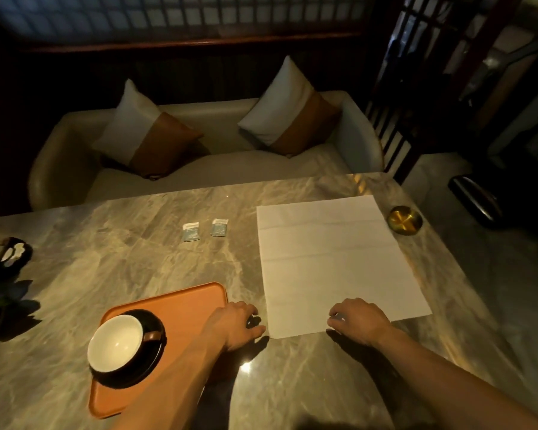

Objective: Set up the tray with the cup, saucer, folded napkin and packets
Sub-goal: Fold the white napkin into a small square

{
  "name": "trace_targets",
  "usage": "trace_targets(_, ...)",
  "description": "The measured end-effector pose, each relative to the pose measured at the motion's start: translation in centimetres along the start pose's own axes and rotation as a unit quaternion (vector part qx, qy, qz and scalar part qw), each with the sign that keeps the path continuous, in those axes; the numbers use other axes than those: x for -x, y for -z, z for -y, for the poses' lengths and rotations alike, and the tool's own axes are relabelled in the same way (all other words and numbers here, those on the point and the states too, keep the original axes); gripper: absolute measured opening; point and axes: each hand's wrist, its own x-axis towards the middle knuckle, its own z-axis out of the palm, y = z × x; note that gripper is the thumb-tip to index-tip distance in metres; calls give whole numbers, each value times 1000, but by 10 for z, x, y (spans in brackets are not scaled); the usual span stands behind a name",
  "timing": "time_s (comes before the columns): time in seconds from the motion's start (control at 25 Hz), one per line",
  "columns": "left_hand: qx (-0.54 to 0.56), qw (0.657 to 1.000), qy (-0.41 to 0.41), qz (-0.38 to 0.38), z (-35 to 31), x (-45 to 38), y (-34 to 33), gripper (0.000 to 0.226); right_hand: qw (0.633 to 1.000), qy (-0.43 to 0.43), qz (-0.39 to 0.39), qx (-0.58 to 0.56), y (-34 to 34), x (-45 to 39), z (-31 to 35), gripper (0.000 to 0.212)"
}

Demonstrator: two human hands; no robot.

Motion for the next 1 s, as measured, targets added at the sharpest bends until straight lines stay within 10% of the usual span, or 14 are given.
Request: trace_targets(1.0,-17,991,115,-70,-95,-19,-80,32,967,171,-78,172,3,12,-226,35)
